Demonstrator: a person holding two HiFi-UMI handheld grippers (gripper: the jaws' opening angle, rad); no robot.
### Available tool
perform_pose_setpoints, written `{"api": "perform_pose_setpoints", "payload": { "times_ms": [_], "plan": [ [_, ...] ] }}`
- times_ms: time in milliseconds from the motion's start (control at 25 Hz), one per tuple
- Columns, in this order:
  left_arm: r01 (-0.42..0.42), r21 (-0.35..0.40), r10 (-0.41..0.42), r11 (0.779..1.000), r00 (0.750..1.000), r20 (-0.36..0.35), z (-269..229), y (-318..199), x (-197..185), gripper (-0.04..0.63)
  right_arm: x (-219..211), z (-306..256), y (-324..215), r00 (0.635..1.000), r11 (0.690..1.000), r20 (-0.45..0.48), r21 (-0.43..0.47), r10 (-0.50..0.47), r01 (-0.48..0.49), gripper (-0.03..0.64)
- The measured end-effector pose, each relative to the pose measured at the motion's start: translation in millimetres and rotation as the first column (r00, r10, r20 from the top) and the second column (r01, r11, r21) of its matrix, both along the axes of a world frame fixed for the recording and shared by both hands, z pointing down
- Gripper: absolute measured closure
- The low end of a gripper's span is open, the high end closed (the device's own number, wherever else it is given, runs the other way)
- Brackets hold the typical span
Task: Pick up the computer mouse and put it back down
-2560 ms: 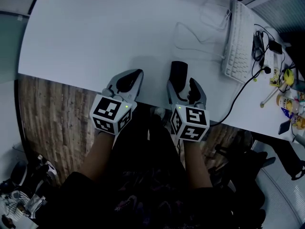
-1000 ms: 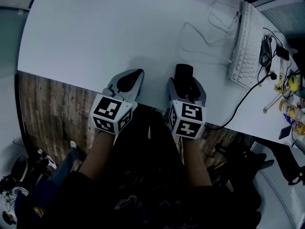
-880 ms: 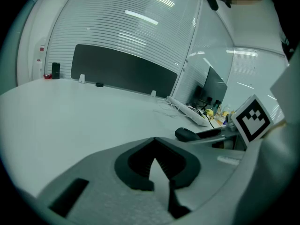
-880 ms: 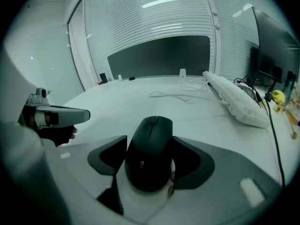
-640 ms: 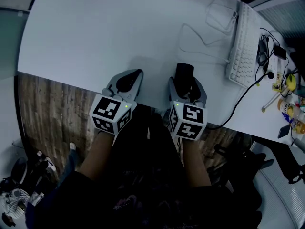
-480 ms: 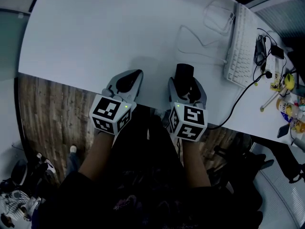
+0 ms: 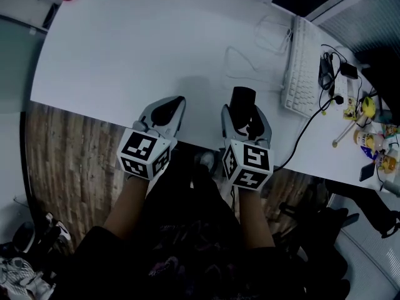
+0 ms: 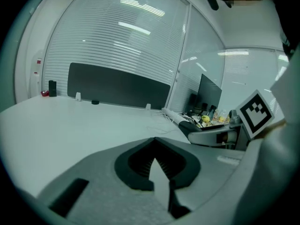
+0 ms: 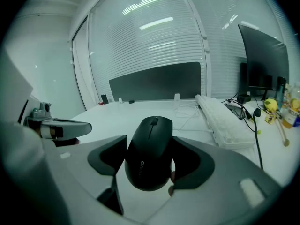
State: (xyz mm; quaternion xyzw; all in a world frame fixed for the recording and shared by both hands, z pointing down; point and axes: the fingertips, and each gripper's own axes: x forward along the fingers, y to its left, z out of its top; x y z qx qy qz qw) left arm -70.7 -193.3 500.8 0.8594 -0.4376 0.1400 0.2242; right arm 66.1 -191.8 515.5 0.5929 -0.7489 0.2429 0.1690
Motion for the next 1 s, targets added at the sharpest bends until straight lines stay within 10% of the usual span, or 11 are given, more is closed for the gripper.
{"api": "perform_pose_setpoints", "payload": {
  "times_ms": [1000],
  "plan": [
    [-0.014, 0.259, 0.018, 0.966, 1.0, -0.015, -124, 24, 25, 0.594, 31, -136, 28, 1.0, 0.962, 0.012, 0.271, 0.005, -0.008, 0.306]
  ]
}}
